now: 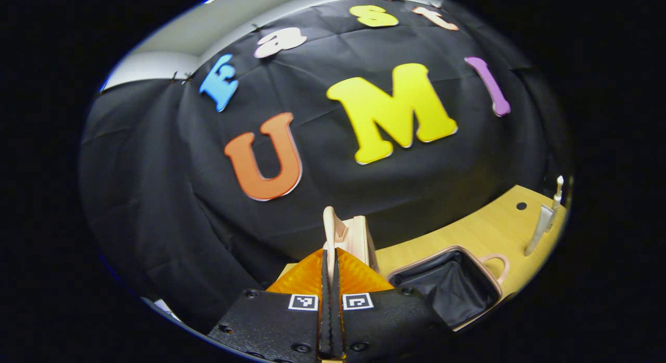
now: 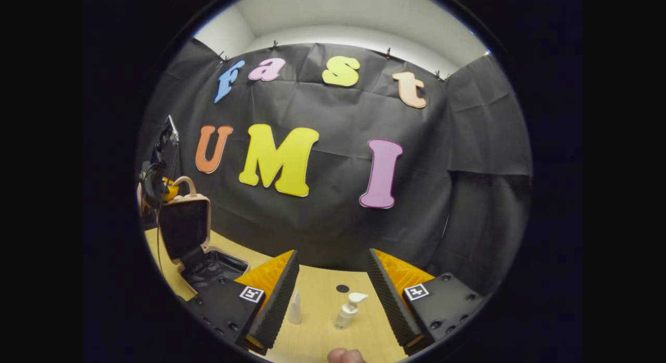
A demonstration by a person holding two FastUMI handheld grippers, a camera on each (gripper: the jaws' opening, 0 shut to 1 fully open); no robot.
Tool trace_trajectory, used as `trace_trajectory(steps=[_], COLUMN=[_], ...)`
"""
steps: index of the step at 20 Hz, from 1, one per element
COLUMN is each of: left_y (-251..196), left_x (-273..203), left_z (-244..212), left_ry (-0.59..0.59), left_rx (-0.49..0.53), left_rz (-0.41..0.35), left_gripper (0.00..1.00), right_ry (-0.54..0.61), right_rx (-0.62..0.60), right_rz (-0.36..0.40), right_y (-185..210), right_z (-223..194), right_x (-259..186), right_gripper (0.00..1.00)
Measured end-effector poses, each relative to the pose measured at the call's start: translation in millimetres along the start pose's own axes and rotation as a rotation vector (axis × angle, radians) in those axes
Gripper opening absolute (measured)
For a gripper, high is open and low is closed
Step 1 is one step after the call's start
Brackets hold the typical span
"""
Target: First open the suitcase, pack the skin care products into it, and then close the suitcase.
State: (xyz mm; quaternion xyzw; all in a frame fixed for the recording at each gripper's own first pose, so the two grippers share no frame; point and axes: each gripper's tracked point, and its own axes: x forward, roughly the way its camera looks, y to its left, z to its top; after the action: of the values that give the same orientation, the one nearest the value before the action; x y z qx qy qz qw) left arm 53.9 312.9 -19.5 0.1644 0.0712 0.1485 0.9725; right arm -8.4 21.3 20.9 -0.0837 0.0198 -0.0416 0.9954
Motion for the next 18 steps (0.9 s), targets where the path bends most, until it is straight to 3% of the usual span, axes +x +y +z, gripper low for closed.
trace_trajectory(steps=[5, 8, 12, 16, 18], left_y=[94, 116, 103, 78, 76], left_x=[38, 63, 98, 116, 118], left_z=[-87, -156, -236, -274, -288], left_ry=[0.099, 0.176, 0.310, 0.413, 0.455], left_rx=[-0.332, -0.565, -0.801, -0.858, -0.836], left_rz=[0.114, 0.068, -0.029, -0.073, -0.061], left_gripper=[0.03, 0.04, 0.04, 0.04, 0.05], right_ry=[0.002, 0.030, 0.066, 0.105, 0.104], right_rx=[-0.043, -0.060, -0.091, -0.118, -0.122], right_rz=[0.009, -0.007, -0.030, -0.002, 0.016], right_y=[33, 46, 53, 75, 85], right_z=[10, 8, 2, -10, -10], right_x=[2, 7, 8, 12, 12], right_gripper=[0.79, 0.77, 0.79, 0.79, 0.79])
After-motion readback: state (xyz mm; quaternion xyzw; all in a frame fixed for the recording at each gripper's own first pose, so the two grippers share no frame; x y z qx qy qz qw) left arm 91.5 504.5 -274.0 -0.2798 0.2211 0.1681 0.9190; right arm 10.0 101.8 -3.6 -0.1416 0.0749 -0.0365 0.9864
